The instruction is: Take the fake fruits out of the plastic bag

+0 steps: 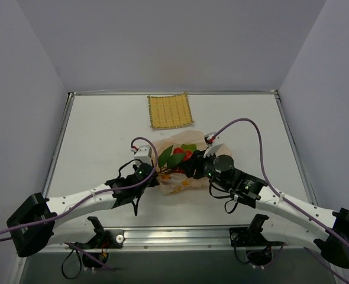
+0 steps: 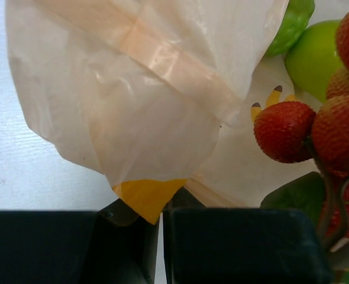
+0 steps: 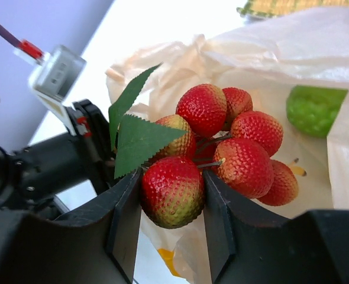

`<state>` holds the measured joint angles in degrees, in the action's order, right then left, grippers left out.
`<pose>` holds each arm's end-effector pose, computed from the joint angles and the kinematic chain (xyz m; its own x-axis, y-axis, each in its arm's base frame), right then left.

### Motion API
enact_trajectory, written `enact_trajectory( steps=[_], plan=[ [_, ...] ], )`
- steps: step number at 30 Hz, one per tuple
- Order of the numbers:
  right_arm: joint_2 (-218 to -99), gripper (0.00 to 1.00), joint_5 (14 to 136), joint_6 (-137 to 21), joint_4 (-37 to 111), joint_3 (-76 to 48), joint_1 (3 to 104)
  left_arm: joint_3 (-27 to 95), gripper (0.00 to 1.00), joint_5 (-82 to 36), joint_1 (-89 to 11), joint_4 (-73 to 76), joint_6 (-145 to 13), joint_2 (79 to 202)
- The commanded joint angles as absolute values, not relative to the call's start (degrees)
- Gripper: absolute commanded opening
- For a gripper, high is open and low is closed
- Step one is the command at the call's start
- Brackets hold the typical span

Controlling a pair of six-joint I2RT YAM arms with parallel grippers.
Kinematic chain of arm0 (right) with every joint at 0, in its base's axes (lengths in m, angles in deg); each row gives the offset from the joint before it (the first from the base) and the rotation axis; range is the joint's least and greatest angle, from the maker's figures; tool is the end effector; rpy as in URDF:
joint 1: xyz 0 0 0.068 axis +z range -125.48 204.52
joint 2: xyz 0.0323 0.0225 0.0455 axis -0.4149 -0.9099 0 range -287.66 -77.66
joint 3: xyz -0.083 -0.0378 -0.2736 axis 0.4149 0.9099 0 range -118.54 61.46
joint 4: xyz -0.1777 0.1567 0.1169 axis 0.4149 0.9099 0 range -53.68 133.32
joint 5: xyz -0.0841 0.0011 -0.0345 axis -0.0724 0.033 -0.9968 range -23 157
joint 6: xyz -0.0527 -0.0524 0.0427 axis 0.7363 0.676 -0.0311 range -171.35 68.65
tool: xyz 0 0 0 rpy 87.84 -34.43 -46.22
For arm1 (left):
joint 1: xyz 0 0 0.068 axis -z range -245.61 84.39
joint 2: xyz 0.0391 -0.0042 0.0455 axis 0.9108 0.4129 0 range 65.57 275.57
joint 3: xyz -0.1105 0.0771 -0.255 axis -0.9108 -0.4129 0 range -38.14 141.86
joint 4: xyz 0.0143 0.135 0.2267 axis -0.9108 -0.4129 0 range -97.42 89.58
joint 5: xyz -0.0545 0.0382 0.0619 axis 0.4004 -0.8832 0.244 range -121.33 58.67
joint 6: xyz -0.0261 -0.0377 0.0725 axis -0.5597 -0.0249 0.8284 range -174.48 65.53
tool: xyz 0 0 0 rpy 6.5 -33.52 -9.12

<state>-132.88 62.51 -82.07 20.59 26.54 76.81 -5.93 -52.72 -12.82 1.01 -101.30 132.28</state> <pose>0.1652 0.2040 0.3019 -0.4205 0.2888 -0.8601 -0.6121 0.6095 0.5039 0.1843 -0.1973 0.2009 -0.6319 -0.2907 -0.7185 0.1403 0.8688 -0.4749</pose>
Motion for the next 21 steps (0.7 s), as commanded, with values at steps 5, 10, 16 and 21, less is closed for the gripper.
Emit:
enact_trajectory(
  steps=[5, 10, 16, 21],
  plan=[
    [-131.2, 0.00, 53.3, -88.6, 5.6, 26.5, 77.2, -6.6, 0.02, -52.5, -10.2, 5.6, -102.6, 130.9],
    [-135.1, 0.00, 42.1, -90.4, -6.5, 29.4, 77.7, -7.9, 0.02, -53.2, -7.8, 6.0, -103.3, 130.4],
    [-139.9, 0.00, 32.1, -85.4, -17.0, 29.9, 79.0, -8.9, 0.02, -53.9, -6.8, 4.2, -103.3, 126.3],
    [-145.4, 0.00, 28.1, -80.4, -24.2, 32.8, 86.6, -8.9, 0.02, -52.9, -6.4, 4.1, -103.3, 123.5]
  ],
)
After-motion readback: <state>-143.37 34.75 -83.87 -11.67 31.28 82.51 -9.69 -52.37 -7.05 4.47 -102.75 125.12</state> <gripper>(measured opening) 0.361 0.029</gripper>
